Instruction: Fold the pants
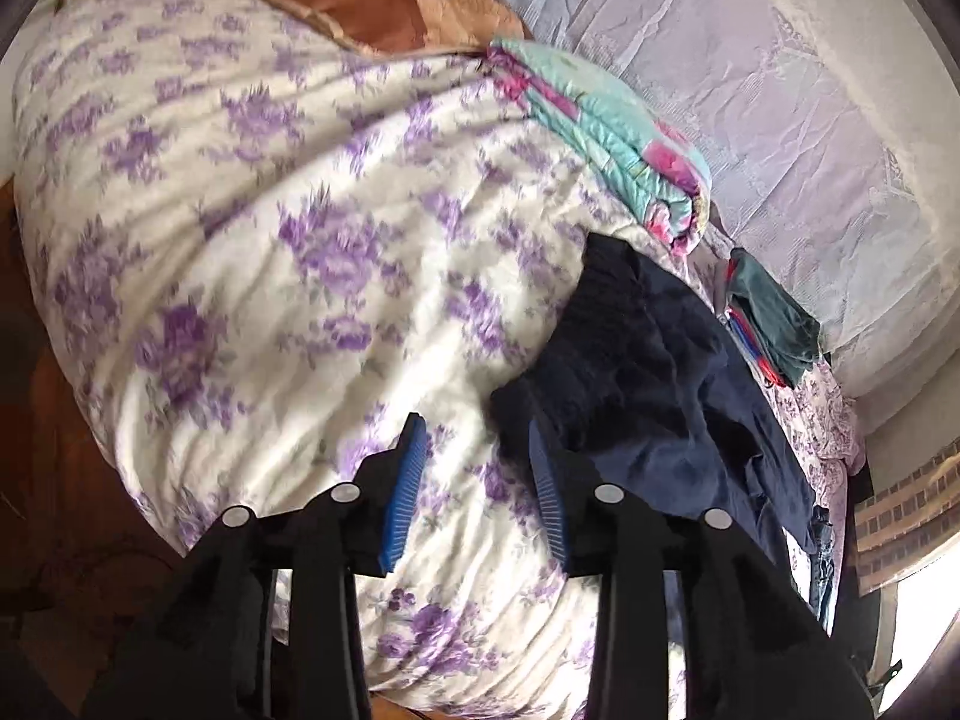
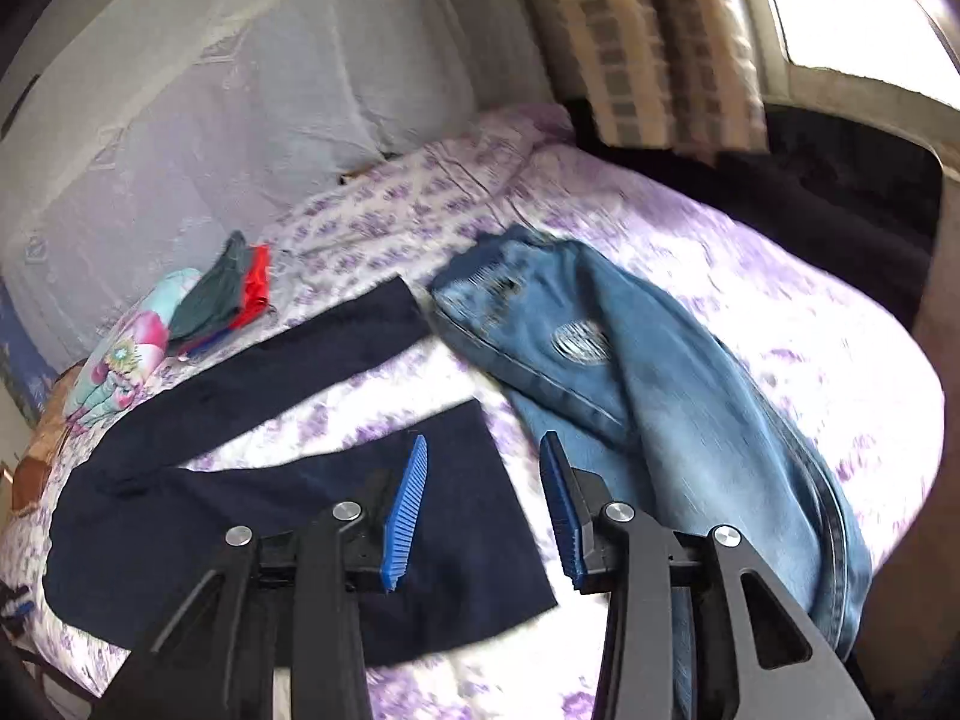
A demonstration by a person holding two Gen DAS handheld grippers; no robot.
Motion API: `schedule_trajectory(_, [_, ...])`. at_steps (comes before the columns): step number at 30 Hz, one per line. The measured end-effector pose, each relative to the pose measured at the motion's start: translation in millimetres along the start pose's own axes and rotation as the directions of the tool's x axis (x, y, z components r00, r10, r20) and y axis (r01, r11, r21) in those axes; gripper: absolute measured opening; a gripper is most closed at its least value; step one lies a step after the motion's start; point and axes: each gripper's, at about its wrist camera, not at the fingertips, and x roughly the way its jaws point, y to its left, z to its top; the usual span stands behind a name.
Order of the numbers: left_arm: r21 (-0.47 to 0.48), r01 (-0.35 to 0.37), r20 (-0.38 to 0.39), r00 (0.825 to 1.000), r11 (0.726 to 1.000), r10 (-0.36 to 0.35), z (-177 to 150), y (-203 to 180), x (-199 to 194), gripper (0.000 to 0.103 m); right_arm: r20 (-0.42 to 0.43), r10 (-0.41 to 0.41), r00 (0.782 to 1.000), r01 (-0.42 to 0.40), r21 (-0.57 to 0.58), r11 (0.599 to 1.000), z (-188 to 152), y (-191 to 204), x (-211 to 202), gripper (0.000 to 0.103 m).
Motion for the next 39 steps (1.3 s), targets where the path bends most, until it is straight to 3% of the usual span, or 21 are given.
schedule_trajectory(3, [0.052, 0.111, -0.019, 0.994, 0.992, -0.11, 12.4, -37.5, 5.6, 0.037, -0.037, 0.213, 0.976, -0.216, -0.136, 0.967, 8.6, 81.7, 32.1, 0.04])
schedule_trajectory(6, [0.16, 0.178, -0.083, 0.983, 0.971, -0.166, 14.4, -97.5, 35.0, 0.049, -0.13, 0.392, 0.911, -0.413, -0.24, 0.879, 7.2, 176.6, 72.6, 0.04])
schedule_trajectory(9, [0.252, 0.179, -0.149, 0.978, 0.951, -0.145, 9.8, -144.8, 79.1, 0.056, -0.203, 0.437, 0.876, -0.481, -0.309, 0.821, 3.1, 255.9, 113.8, 0.04])
schedule_trajectory(12, [0.28, 0.096, -0.198, 0.979, 0.955, -0.041, 5.6, -157.1, 132.6, 0.056, -0.298, 0.412, 0.861, -0.497, -0.325, 0.805, -9.7, 305.5, 155.6, 0.039])
schedule_trajectory(14, [0.27, 0.061, -0.236, 0.972, 0.961, 0.004, 3.1, -146.2, 164.4, 0.056, -0.374, 0.351, 0.858, -0.475, -0.319, 0.82, -28.4, 319.2, 182.2, 0.039])
schedule_trajectory(17, [0.318, 0.07, -0.194, 0.981, 0.946, -0.008, 0.4, -143.2, 169.1, 0.056, -0.51, 0.274, 0.816, -0.454, -0.271, 0.849, -62.2, 319.1, 232.5, 0.04])
schedule_trajectory(19, [0.329, 0.063, -0.193, 0.981, 0.942, 0.001, 0.5, -144.6, 167.7, 0.056, -0.494, 0.317, 0.809, -0.475, -0.233, 0.848, -57.1, 312.2, 229.6, 0.04])
schedule_trajectory(21, [0.316, 0.062, -0.188, 0.982, 0.947, -0.002, 5.2, -147.7, 158.6, 0.055, -0.455, 0.349, 0.819, -0.479, -0.209, 0.852, -45.6, 309.7, 216.5, 0.04])
schedule_trajectory(24, [0.343, 0.046, -0.105, 0.994, 0.938, -0.011, 17.3, -162.2, 143.2, 0.057, -0.396, 0.371, 0.84, -0.49, -0.259, 0.833, -37.8, 323.6, 201.9, 0.054])
schedule_trajectory(27, [0.389, 0.003, -0.061, 0.998, 0.921, 0.023, 22.6, -182.9, 148.8, 0.068, -0.415, 0.389, 0.823, -0.525, -0.29, 0.8, -42.7, 351.4, 205.8, 0.068])
schedule_trajectory(29, [0.41, -0.032, -0.076, 0.995, 0.912, 0.069, 23.1, -191.2, 168.6, 0.076, -0.459, 0.353, 0.815, -0.525, -0.327, 0.786, -53.7, 366.9, 220.2, 0.069])
schedule_trajectory(31, [0.455, -0.104, -0.101, 0.981, 0.884, 0.168, 19.4, -194.4, 204.8, 0.078, -0.523, 0.307, 0.795, -0.52, -0.326, 0.79, -68.7, 370.3, 241.9, 0.074])
schedule_trajectory(34, [0.503, -0.158, -0.07, 0.973, 0.85, 0.222, 15.6, -204.9, 211.9, 0.082, -0.519, 0.346, 0.782, -0.546, -0.301, 0.782, -58.9, 360.9, 236.7, 0.075])
schedule_trajectory(35, [0.502, -0.156, -0.066, 0.974, 0.851, 0.217, 16.9, -207.3, 206.7, 0.082, -0.5, 0.368, 0.784, -0.551, -0.287, 0.784, -53.2, 354.4, 232.8, 0.075])
schedule_trajectory(37, [0.478, -0.07, -0.088, 0.988, 0.875, 0.127, 28.8, -205.9, 192.4, 0.082, -0.454, 0.425, 0.783, -0.569, -0.247, 0.784, -36.2, 341.3, 225.3, 0.075])
schedule_trajectory(39, [0.431, -0.032, -0.071, 0.995, 0.902, 0.069, 51.8, -197.5, 175.9, 0.082, -0.408, 0.465, 0.785, -0.585, -0.243, 0.774, -13.1, 334.5, 220.3, 0.075])
